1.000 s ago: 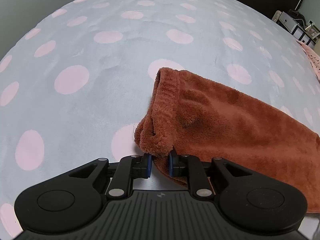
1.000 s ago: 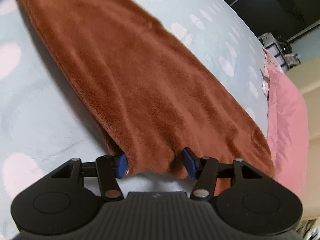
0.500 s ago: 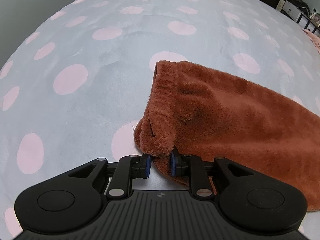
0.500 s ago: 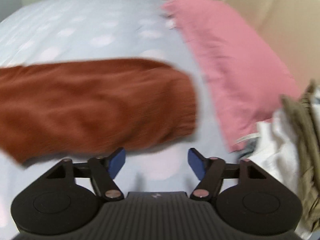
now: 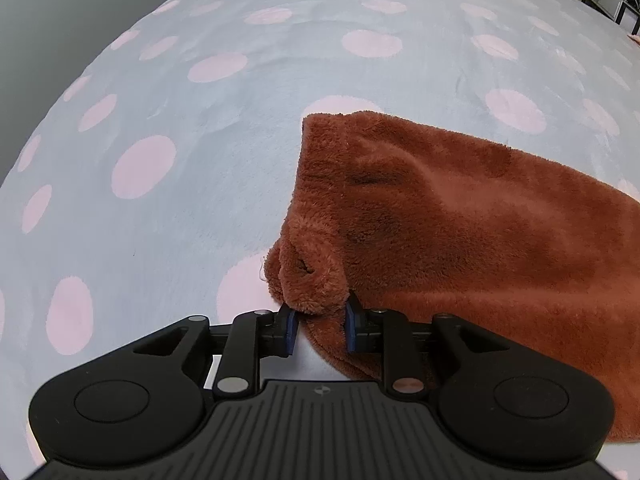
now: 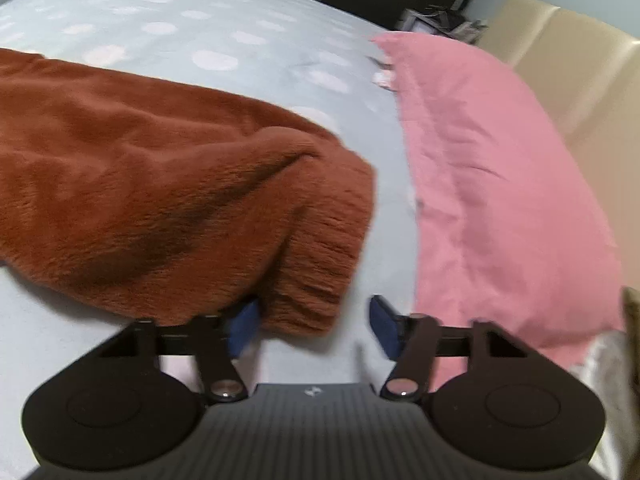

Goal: Fold clothes

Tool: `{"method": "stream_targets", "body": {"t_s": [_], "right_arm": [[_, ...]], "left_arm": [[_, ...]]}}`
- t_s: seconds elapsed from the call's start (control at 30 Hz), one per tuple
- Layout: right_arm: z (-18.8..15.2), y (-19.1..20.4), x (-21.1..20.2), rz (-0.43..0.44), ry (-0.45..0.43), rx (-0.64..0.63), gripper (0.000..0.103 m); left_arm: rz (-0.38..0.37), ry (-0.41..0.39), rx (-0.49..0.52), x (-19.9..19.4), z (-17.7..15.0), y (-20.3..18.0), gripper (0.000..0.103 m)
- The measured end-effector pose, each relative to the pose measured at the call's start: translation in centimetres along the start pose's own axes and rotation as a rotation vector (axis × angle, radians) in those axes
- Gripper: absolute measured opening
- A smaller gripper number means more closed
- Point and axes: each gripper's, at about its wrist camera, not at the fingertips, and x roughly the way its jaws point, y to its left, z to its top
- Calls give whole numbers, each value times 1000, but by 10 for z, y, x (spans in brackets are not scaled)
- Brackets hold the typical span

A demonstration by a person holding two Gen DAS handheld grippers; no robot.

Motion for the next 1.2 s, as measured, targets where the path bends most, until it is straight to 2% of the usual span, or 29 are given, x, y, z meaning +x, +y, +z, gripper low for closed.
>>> {"method": "stream_targets", "body": {"t_s": [0.03, 0.1, 0.13, 0.2, 0.3, 0.47, 0.5, 0.53, 0.57, 0.67, 0.8, 1.0, 1.2], "right_arm": [[0, 0, 3, 8, 5, -4, 33], [0, 0, 8, 4, 25, -15, 11], [-2, -2, 13, -29, 53, -18, 3], [-9, -8, 22, -93, 115, -7, 0], [-16, -15, 20, -83, 134, 58, 0], [5, 7, -11, -72, 108, 66, 9], [9, 11, -17, -70, 103, 67, 19], [14, 15, -23, -68, 98, 69, 34], [18, 19, -29, -66, 93, 70, 39], [32, 33, -50, -56, 80, 80, 43], [50, 60, -100, 19, 80, 146, 63], [41, 95, -161, 214, 70, 231, 69], [37, 72, -169, 276, 43, 424, 69]], "left_arm": [[-1, 1, -4, 0, 1, 1, 21], [-13, 0, -24, 0, 1, 5, 20], [-23, 2, -43, 1, 1, 8, 20], [-43, 8, -82, 2, 2, 13, 20], [-69, 7, -116, 2, 1, 18, 20], [-129, -8, -186, -2, -2, 31, 20], [-141, -12, -197, -4, -3, 33, 17], [-153, -18, -204, -6, -3, 35, 16], [-162, -26, -206, -9, -2, 36, 15], [-188, -56, -212, -20, 0, 38, 13], [-223, -147, -189, -54, 4, 31, 12], [-321, -300, -121, -126, 4, -9, 11], [-479, -415, -65, -203, 1, -91, 11]]}}
